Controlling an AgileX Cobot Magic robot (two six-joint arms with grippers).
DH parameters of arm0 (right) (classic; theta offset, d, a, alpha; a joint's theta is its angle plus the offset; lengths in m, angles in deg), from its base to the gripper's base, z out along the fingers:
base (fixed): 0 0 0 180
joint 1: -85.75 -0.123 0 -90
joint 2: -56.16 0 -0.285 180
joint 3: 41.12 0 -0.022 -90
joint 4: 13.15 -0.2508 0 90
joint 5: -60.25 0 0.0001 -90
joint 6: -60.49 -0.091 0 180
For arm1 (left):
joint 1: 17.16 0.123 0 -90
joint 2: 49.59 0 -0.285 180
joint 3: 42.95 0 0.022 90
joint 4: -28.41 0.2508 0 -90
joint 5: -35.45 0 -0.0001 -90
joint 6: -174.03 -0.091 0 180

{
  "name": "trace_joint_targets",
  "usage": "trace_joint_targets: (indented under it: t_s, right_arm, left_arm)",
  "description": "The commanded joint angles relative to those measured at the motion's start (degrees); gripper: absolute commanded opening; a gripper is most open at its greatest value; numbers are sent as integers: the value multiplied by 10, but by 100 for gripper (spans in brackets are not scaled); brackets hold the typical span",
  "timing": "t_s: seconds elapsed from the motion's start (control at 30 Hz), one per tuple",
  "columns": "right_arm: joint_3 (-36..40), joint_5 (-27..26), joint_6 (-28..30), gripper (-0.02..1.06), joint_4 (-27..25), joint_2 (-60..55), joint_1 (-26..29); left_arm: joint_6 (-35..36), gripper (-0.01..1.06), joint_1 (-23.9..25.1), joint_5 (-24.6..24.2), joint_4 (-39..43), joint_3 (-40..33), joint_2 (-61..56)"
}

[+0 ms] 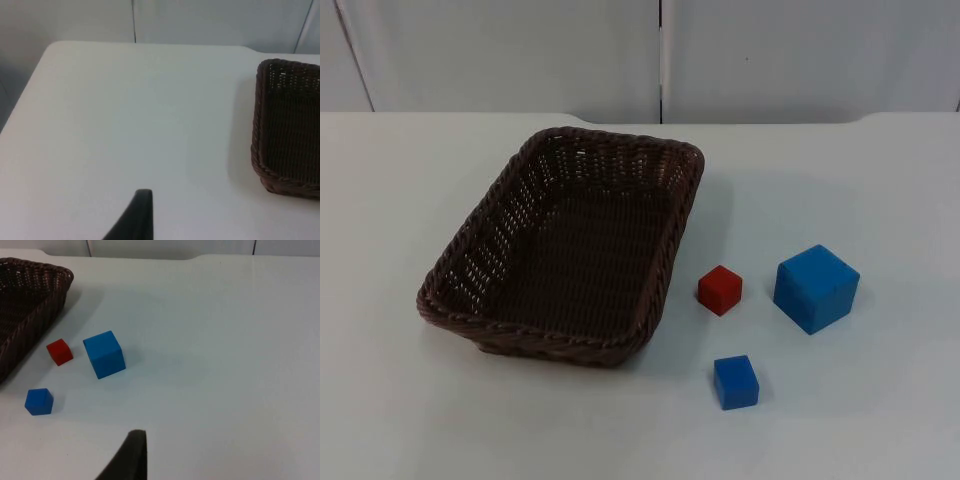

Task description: Pick up the basket with the left hand and place the largest block into the basket with the right hand.

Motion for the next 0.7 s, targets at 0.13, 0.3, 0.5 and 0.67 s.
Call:
trace_joint_targets:
  t_s: [0.13,0.3,0.5,0.67]
  right_arm:
    - [1,-2,0,105,2,3,3]
    - [1,-2,0,105,2,3,3]
    - [1,-2,0,105,2,3,3]
    - [1,-2,0,105,2,3,3]
  left_arm:
    - [3,105,-2,39,-9,4,4]
    - [3,105,-2,68,-9,4,18]
    - [-8,105,-2,112,-9,4,62]
    - [-14,105,-2,149,-9,5,104]
